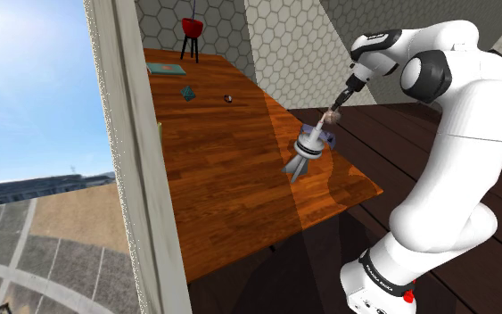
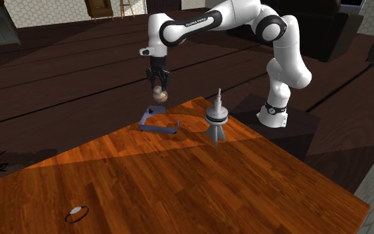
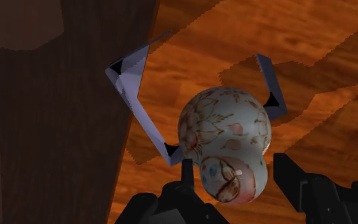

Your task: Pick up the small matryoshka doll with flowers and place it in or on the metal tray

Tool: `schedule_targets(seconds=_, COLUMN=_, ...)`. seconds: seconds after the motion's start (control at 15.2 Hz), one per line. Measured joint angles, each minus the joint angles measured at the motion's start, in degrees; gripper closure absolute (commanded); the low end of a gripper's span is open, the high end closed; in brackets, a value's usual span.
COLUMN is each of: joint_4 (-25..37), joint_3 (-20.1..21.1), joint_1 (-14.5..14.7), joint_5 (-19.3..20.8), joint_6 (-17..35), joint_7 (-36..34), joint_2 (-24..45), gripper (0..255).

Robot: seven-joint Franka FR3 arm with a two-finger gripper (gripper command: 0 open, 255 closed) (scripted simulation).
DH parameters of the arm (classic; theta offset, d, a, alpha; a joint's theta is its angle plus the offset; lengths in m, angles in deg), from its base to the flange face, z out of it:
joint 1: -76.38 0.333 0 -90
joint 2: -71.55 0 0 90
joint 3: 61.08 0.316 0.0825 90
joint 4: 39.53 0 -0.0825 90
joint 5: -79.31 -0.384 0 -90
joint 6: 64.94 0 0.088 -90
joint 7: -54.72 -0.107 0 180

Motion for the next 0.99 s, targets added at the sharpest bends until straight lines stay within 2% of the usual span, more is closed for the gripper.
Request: schedule_targets(seconds=0.99, joint_4=-5.76, joint_3=1.26, joint_1=-0.42, joint_5=-2.84, joint_6=8.67, joint_7=3.61, joint_2=3.75, gripper=255)
